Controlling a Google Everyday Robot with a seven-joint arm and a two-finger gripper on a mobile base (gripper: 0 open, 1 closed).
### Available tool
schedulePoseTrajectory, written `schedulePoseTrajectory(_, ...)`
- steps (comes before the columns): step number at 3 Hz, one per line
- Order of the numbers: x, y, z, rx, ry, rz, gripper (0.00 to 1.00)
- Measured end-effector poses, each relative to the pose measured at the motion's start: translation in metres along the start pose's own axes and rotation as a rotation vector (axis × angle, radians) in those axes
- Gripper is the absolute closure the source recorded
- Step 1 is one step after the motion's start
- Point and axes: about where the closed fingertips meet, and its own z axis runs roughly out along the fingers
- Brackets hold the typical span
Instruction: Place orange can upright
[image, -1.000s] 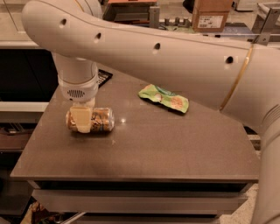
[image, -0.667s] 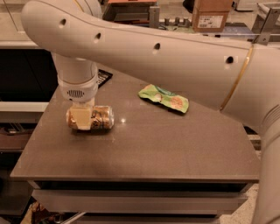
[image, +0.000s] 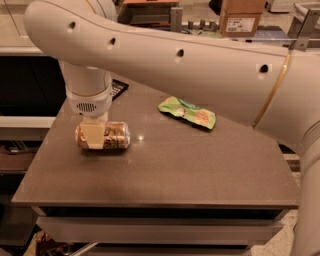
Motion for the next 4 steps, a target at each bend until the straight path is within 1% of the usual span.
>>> schedulePoseTrajectory(1,0.007,0.001,-0.011,0.015,-0.004,0.007,1.0)
schedulePoseTrajectory(2,0.018,0.003,-0.028,0.048,-0.026,0.02,1.0)
schedulePoseTrajectory(3,0.027,-0.004,-0.042,0.077,-0.088,0.018,1.0)
schedulePoseTrajectory(4,0.031,-0.014,-0.053,0.099,-0.194,-0.013,1.0)
